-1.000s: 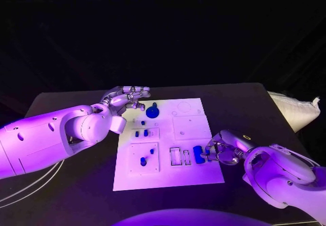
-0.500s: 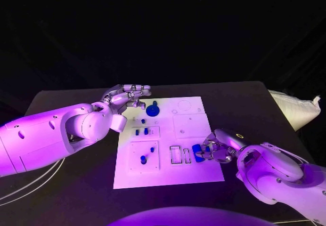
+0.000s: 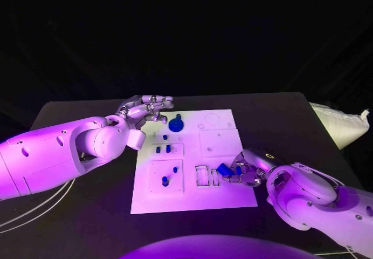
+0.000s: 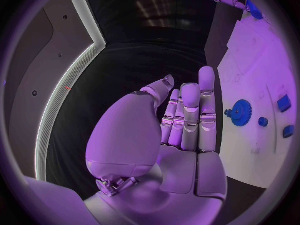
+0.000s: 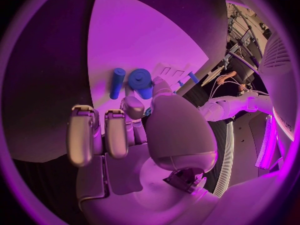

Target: Assemble the parts on the task board

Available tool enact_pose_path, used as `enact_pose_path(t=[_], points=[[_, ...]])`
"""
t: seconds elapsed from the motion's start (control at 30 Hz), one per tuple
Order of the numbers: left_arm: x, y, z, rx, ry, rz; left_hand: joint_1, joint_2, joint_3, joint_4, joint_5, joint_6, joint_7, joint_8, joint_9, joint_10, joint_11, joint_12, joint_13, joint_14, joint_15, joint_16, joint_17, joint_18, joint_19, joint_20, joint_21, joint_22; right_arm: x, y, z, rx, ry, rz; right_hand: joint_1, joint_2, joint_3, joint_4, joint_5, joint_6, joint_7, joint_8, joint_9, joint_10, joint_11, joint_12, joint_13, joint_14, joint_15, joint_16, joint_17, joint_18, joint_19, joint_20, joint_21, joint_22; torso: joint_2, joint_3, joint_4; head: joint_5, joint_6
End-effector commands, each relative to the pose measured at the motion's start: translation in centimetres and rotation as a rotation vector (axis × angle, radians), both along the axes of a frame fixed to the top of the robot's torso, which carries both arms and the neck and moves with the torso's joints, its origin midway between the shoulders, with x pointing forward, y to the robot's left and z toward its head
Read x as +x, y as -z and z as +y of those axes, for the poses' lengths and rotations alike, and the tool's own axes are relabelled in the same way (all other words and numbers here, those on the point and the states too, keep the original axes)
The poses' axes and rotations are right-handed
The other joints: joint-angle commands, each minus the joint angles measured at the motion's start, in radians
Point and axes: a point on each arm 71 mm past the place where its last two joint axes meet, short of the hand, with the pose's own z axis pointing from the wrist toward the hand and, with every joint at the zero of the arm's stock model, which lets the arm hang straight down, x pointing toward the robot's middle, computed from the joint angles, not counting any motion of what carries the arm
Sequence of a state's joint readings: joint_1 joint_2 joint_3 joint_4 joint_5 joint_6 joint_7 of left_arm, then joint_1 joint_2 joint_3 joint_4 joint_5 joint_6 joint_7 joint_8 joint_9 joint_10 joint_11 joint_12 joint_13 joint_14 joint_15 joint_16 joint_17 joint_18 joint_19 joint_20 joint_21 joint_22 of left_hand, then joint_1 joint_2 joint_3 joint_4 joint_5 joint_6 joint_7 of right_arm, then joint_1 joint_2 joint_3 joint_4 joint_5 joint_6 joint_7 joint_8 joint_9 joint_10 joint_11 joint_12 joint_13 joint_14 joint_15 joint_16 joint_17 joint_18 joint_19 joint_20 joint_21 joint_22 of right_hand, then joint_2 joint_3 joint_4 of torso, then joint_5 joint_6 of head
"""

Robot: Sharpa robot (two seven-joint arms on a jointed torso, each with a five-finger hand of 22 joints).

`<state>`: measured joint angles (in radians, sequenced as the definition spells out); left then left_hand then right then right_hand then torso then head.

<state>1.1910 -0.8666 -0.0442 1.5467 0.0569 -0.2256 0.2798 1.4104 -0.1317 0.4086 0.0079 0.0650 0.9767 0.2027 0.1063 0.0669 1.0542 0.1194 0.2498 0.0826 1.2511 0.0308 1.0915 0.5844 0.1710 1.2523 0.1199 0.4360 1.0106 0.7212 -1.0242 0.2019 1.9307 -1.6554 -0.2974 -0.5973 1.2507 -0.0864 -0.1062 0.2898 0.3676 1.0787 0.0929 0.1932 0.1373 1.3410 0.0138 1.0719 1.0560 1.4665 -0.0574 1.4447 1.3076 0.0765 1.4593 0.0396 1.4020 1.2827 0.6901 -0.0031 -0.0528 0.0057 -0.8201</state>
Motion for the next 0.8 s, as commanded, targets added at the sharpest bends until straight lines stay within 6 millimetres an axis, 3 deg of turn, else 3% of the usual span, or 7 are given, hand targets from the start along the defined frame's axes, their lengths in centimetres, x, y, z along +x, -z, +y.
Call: enact_pose_path(t=[0.03,0.2,0.37,0.53,0.8], points=[[-0.1,-0.1,-0.2,-0.009,0.022,-0.003,-0.002,0.005,-0.001,-0.006,0.003,-0.007,-0.003,0.005,0.001,-0.007,0.003,0.007,-0.001,-0.01,0.0,0.006,-0.001,0.009,0.0,0.005,-0.004,0.001,-0.1,0.8,0.3,-0.029,-0.014,0.026,-0.001,0.009,-0.007,-0.001,0.001,-0.002,-0.002,0.001,-0.002,0.003,-0.004,0.007,0.002,0.066,-0.004,0.005,0.051,-0.015,0.0,0.004,0.007,0.002,0.0,-0.0002,0.003,-0.002,-0.002],[-0.1,-0.1,-0.2,-0.009,0.024,-0.001,-0.004,0.005,-0.002,-0.005,0.003,-0.007,-0.003,0.006,0.001,-0.008,0.004,0.008,-0.002,-0.011,0.0,0.006,-0.003,0.009,0.0,0.005,-0.005,0.001,-0.1,1.2,0.4,-0.025,-0.011,0.033,0.011,0.017,-0.008,-0.002,0.007,0.0,-0.003,0.007,0.004,0.004,-0.005,0.01,0.011,0.066,-0.005,0.005,0.051,-0.015,0.0,0.003,0.007,0.003,-0.001,-0.0007,0.0048,-0.002,-0.005],[-0.1,-0.1,-0.1,-0.008,0.024,-0.001,-0.004,0.005,-0.002,-0.005,0.003,-0.007,-0.003,0.006,0.001,-0.008,0.004,0.008,-0.002,-0.011,0.0,0.006,-0.003,0.009,0.0,0.005,-0.005,0.001,-0.1,1.0,0.5,0.011,0.01,0.008,0.046,0.047,0.002,-0.006,0.02,0.017,-0.011,0.025,0.02,0.02,-0.012,0.036,0.046,0.068,-0.01,0.009,0.057,-0.016,0.003,-0.001,0.012,0.011,-0.001,-0.0009,0.0032,0.0,-0.006],[-0.1,-0.1,-0.1,-0.009,0.026,0.0,-0.004,0.005,-0.002,-0.005,0.003,-0.007,-0.003,0.006,0.001,-0.008,0.004,0.008,-0.002,-0.011,0.0,0.006,-0.003,0.009,0.0,0.005,-0.005,0.001,-0.5,0.0,0.6,0.107,0.055,-0.019,0.068,0.069,0.006,-0.004,0.062,0.029,-0.019,0.037,0.04,0.033,-0.019,0.053,0.073,0.069,-0.017,0.013,0.065,-0.018,0.006,-0.007,0.016,0.018,-0.001,-0.0003,0.0054,0.001,-0.004],[-0.1,-0.1,-0.2,-0.009,0.027,0.0,-0.004,0.005,-0.002,-0.005,0.003,-0.007,-0.003,0.006,0.001,-0.008,0.004,0.008,-0.002,-0.011,0.0,0.006,-0.003,0.009,0.0,0.005,-0.005,0.001,-1.2,-1.8,1.1,0.239,0.104,-0.008,0.063,0.079,-0.001,-0.001,0.121,0.027,-0.021,0.04,0.057,0.036,-0.022,0.048,0.081,0.069,-0.019,0.014,0.066,-0.018,0.007,-0.01,0.017,0.019,-0.001,-0.0013,0.0077,-0.005,-0.002]])
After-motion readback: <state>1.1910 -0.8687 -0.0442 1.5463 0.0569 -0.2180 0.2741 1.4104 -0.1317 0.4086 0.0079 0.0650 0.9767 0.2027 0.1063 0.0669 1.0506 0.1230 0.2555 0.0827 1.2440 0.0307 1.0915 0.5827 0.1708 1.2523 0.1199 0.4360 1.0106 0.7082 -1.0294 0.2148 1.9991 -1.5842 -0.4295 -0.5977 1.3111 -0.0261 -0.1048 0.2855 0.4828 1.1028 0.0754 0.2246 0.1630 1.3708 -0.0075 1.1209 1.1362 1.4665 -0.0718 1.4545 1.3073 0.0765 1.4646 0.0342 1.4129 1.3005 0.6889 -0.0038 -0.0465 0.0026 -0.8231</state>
